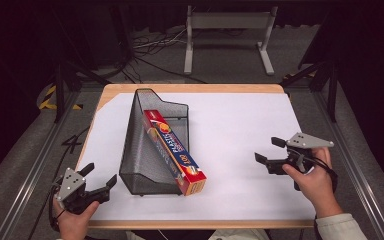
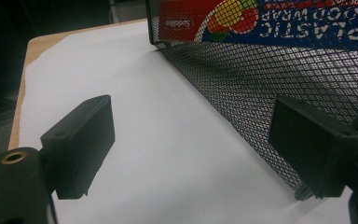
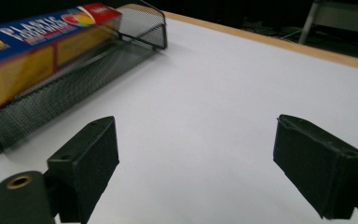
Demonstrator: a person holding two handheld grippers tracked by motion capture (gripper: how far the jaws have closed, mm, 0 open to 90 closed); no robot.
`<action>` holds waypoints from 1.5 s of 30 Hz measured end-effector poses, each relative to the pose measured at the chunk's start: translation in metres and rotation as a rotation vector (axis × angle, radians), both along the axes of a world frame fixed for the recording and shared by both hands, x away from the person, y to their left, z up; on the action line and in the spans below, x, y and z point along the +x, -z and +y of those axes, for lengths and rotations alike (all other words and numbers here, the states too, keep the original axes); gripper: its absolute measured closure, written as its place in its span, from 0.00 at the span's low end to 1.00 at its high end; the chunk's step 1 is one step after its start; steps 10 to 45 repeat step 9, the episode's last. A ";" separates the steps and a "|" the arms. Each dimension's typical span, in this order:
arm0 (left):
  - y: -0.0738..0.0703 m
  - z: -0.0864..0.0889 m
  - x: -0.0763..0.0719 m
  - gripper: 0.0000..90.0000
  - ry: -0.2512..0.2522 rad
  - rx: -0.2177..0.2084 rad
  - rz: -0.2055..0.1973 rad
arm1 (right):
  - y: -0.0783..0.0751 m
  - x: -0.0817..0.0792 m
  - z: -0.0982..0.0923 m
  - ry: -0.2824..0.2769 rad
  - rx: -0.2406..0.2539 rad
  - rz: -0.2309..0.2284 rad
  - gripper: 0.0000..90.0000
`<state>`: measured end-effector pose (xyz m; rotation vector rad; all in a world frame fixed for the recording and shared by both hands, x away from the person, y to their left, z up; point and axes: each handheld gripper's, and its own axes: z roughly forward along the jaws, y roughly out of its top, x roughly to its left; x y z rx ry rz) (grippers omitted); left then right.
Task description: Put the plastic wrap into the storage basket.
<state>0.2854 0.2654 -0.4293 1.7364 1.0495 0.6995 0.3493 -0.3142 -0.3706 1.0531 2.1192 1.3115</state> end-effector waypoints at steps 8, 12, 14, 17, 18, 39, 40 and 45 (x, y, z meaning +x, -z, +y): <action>-0.001 -0.001 0.000 0.17 0.004 -0.004 -0.008 | 0.045 0.001 -0.022 0.065 0.009 0.036 0.19; -0.001 0.000 0.000 0.17 0.006 -0.003 -0.008 | 0.046 0.000 -0.024 0.069 0.019 0.030 0.19; -0.001 0.000 0.000 0.17 0.006 -0.003 -0.008 | 0.046 0.000 -0.024 0.069 0.019 0.030 0.19; -0.001 0.000 0.000 0.17 0.006 -0.003 -0.008 | 0.046 0.000 -0.024 0.069 0.019 0.030 0.19; -0.001 0.000 0.000 0.17 0.006 -0.003 -0.008 | 0.046 0.000 -0.024 0.069 0.019 0.030 0.19; -0.001 0.000 0.000 0.17 0.006 -0.003 -0.008 | 0.046 0.000 -0.024 0.069 0.019 0.030 0.19; -0.001 0.000 0.000 0.17 0.006 -0.003 -0.008 | 0.046 0.000 -0.024 0.069 0.019 0.030 0.19; -0.001 0.000 0.000 0.17 0.006 -0.003 -0.008 | 0.046 0.000 -0.024 0.069 0.019 0.030 0.19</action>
